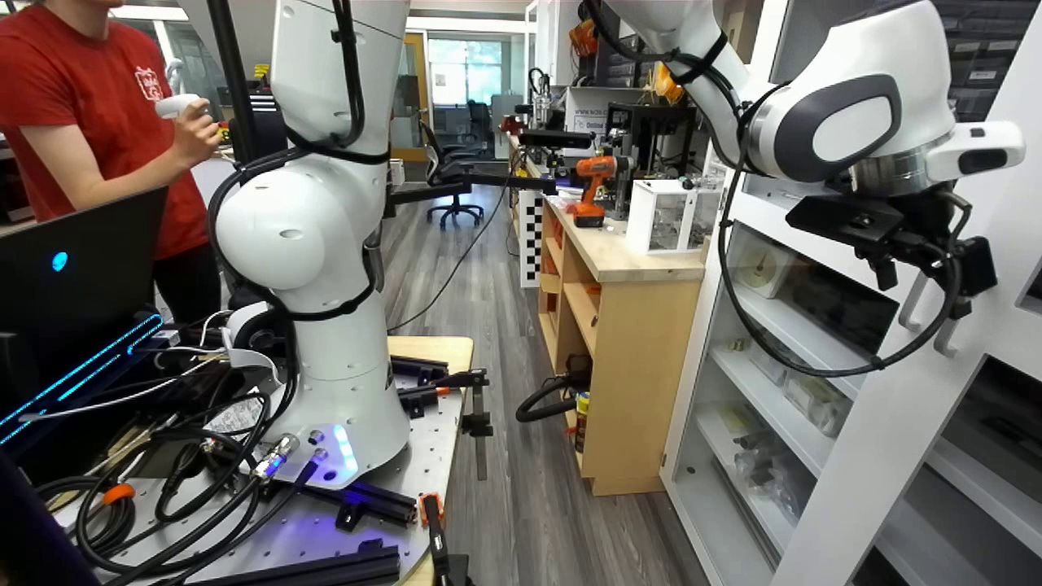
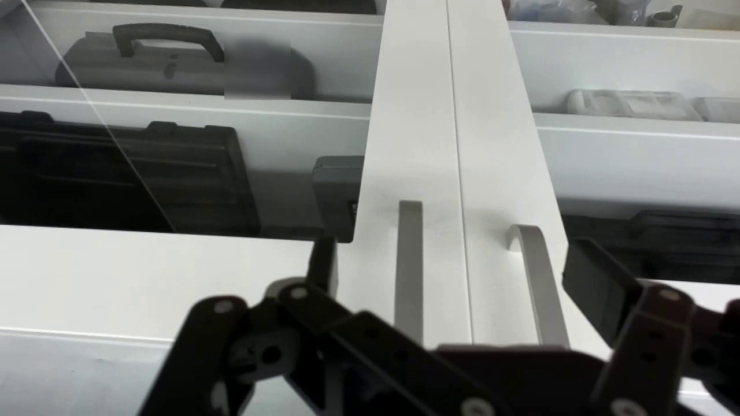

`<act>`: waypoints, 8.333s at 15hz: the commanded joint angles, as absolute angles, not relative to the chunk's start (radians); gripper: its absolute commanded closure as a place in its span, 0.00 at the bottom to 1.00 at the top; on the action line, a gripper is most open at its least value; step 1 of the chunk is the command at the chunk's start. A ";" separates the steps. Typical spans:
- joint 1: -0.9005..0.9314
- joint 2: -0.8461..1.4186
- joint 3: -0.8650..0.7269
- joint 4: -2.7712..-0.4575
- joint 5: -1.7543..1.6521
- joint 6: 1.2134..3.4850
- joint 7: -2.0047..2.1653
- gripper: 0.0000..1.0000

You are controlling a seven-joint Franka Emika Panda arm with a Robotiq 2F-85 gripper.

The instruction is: Open the right door to the cabinet.

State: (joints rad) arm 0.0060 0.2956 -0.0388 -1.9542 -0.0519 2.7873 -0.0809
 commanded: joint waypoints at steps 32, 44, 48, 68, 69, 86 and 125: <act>-0.063 0.329 -0.005 -1.872 -0.023 2.763 -0.116 0.95; -0.276 0.242 0.172 -1.970 0.283 2.766 -0.562 0.95; -0.323 0.136 0.204 -2.085 0.410 2.760 -0.714 0.95; -0.194 -0.065 -0.067 -2.279 0.501 2.654 -0.942 0.95; -0.189 -0.067 -0.077 -2.284 0.495 2.656 -0.943 0.95; -0.157 -0.158 -0.194 -2.383 0.426 2.655 -0.956 0.28; -0.181 -0.424 -0.100 -2.310 -0.154 2.088 -0.032 0.00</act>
State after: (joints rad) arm -0.1668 -0.3541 -0.1221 -2.3009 -0.1096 2.1825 -0.1389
